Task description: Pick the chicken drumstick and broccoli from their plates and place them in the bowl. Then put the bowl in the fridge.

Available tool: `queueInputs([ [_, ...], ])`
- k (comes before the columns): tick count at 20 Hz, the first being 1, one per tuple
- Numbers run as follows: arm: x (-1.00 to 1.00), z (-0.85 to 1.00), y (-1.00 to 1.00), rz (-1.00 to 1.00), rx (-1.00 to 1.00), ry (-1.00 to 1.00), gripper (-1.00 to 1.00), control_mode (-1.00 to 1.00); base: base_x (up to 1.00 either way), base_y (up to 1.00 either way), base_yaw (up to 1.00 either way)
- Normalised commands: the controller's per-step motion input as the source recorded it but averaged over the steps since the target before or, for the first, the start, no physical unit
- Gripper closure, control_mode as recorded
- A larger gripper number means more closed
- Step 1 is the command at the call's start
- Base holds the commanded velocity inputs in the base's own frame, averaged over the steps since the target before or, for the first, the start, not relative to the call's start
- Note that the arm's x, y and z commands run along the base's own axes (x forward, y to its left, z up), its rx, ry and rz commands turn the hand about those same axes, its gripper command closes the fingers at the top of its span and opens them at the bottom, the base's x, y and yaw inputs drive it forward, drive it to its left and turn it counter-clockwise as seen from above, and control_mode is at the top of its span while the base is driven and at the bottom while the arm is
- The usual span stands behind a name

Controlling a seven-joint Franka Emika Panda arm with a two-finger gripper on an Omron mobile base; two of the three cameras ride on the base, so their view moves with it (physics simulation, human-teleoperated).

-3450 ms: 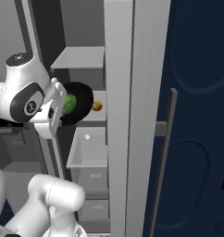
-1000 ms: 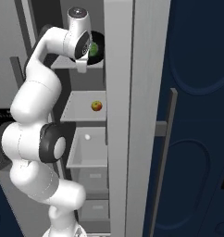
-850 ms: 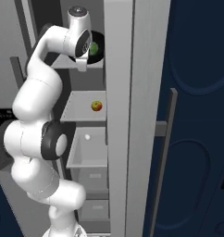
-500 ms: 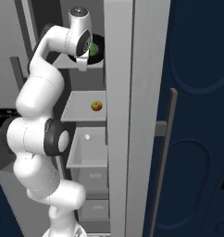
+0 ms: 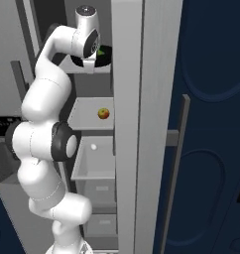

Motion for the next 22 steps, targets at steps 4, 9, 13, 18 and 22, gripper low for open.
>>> queueInputs([
  [4, -0.21, 0.0, 0.0, -0.01, 0.0, -0.15, -1.0, -1.0, 0.0, 0.0, 0.0],
  [9, -0.69, 0.0, 0.01, -0.07, 0.0, -0.25, -1.0, -1.0, 0.0, 0.0, 0.0],
  [13, -1.0, 0.0, 0.0, -0.09, 0.0, -0.28, -1.0, -1.0, 0.0, 0.0, 0.0],
  [18, -1.0, 0.09, 0.0, 0.0, 0.0, -0.2, -1.0, -1.0, 0.0, 0.0, 0.0],
  [22, -1.0, 0.18, 0.0, 0.0, 0.0, -0.01, -1.0, -1.0, 0.0, 0.0, 0.0],
])
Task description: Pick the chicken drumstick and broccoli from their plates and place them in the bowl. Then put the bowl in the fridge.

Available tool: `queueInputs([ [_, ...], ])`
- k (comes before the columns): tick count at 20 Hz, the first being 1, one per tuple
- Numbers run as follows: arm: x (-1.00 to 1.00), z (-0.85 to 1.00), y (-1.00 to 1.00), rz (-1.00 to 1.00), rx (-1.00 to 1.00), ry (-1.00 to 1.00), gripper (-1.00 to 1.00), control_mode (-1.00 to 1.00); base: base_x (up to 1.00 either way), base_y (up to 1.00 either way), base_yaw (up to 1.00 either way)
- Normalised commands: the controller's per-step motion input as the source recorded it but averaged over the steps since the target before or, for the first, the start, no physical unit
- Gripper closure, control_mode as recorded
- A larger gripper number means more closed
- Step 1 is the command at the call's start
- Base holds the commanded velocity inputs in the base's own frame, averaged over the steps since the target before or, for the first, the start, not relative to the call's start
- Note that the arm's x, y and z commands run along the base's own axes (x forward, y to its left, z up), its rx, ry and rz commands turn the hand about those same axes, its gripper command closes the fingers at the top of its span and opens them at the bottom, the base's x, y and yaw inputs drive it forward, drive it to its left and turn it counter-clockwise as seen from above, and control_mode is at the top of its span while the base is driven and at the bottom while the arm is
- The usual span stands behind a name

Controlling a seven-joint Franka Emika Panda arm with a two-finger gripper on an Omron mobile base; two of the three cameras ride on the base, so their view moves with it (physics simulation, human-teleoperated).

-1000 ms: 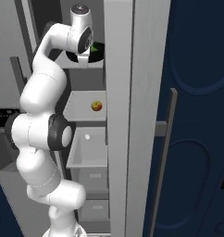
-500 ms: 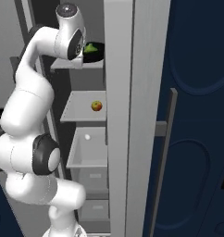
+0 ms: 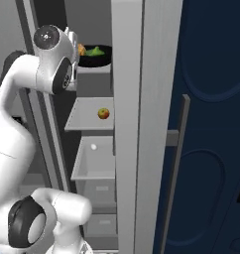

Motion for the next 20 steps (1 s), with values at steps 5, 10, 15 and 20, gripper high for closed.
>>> queueInputs([
  [5, -1.0, 0.03, 0.2, 0.0, 0.0, 0.1, -1.0, -1.0, 0.0, 0.0, 0.0],
  [10, -0.85, 0.0, 0.21, 0.0, 0.01, 0.21, -1.0, -1.0, 0.0, 0.0, 0.0],
  [15, -0.5, -0.29, 0.0, 0.0, 0.02, 0.21, -1.0, -1.0, 0.0, 0.0, 0.0],
  [20, -0.42, -0.74, 0.0, 0.0, -0.02, 0.1, -1.0, -1.0, 0.0, 0.0, 0.0],
])
